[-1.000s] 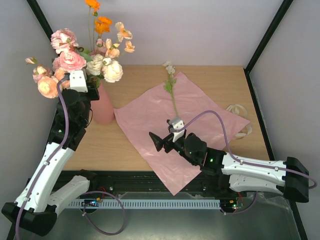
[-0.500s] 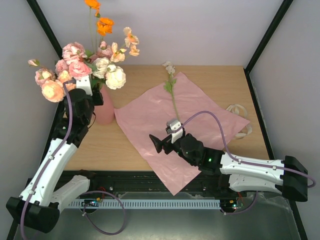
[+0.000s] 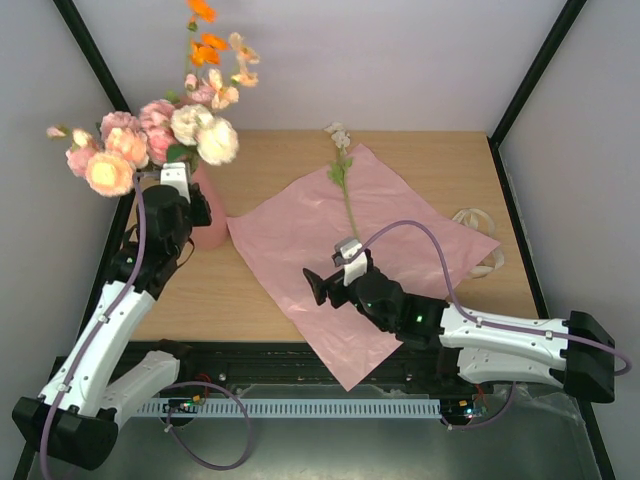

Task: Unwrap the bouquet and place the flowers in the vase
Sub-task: Insert the fake flower into the vase, then pick up the fake flower from the wrapping paper.

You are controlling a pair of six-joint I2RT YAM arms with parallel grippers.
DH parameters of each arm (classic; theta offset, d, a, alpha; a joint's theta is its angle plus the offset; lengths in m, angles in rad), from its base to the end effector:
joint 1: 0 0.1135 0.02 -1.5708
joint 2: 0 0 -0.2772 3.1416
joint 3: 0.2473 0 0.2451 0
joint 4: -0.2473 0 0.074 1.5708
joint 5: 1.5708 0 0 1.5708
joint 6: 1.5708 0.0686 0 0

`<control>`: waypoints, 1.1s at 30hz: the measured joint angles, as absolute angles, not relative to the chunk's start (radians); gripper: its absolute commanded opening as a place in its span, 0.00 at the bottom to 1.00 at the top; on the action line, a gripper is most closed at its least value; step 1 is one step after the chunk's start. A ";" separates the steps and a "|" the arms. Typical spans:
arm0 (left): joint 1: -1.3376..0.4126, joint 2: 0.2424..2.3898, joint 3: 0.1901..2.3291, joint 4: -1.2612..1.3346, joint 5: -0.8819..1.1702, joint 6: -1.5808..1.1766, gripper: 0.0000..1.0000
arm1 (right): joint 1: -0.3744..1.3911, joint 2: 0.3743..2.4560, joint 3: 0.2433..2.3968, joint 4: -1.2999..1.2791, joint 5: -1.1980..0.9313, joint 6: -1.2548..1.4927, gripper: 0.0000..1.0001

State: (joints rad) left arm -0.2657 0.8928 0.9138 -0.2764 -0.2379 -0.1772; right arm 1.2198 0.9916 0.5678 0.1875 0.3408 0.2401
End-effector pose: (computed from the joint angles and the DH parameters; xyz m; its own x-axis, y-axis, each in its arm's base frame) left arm 0.2151 -0.0418 0.3588 -0.2461 -0.1105 -0.9629 -0.0083 0.9937 -0.1119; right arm 0.1056 0.2216 0.2700 -0.2621 -0.0639 -0.9629 -0.7320 0.6634 0.1552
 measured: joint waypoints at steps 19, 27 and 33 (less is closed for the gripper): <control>-0.257 0.764 0.912 -0.403 -0.062 -0.237 0.66 | 1.097 1.142 0.675 -0.021 0.449 0.300 0.91; -0.257 0.620 0.807 -0.389 0.187 -0.273 0.85 | 0.980 1.267 0.695 -0.072 0.450 0.312 0.56; -0.257 0.579 0.729 -0.338 0.340 -0.312 1.00 | 0.858 1.361 0.737 -0.071 0.389 0.315 0.44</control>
State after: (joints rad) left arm -0.2565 0.5789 0.7292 -0.3382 0.3405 -0.3122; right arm 0.8581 1.3613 0.7368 -0.0708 0.3889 0.3145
